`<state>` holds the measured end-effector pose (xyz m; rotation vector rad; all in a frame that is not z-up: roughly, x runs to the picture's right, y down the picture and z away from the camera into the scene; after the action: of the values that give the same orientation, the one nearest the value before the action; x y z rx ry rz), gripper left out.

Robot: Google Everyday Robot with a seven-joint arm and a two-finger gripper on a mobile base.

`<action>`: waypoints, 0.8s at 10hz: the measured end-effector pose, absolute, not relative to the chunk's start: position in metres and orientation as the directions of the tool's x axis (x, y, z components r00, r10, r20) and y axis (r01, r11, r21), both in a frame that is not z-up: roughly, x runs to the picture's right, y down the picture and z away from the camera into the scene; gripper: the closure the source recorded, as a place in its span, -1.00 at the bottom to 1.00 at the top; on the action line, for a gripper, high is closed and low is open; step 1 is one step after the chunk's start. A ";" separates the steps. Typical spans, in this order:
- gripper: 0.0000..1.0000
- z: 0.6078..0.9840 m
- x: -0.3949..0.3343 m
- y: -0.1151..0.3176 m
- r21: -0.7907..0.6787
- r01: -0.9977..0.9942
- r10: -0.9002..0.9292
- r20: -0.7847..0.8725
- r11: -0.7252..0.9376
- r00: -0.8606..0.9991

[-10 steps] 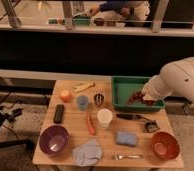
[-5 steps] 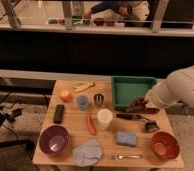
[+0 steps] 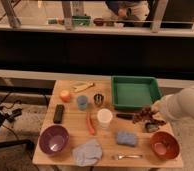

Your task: Place grapes in red bowl

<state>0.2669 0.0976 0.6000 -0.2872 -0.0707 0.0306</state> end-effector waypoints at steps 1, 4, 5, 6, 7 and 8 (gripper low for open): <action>0.70 0.601 0.265 0.097 -0.284 -0.016 0.037 0.068 0.959 0.997; 0.70 0.600 0.266 0.097 -0.285 -0.018 0.039 0.067 0.958 0.997; 0.70 0.601 0.265 0.097 -0.285 -0.017 0.038 0.069 0.958 0.997; 0.70 0.602 0.266 0.099 -0.291 -0.023 0.043 0.064 0.956 0.997; 0.70 0.602 0.270 0.104 -0.299 -0.034 0.054 0.057 0.954 0.997; 0.70 0.601 0.281 0.112 -0.307 -0.050 0.067 0.044 0.950 0.997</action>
<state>0.2812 0.1118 0.6012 -0.3110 -0.0540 0.0598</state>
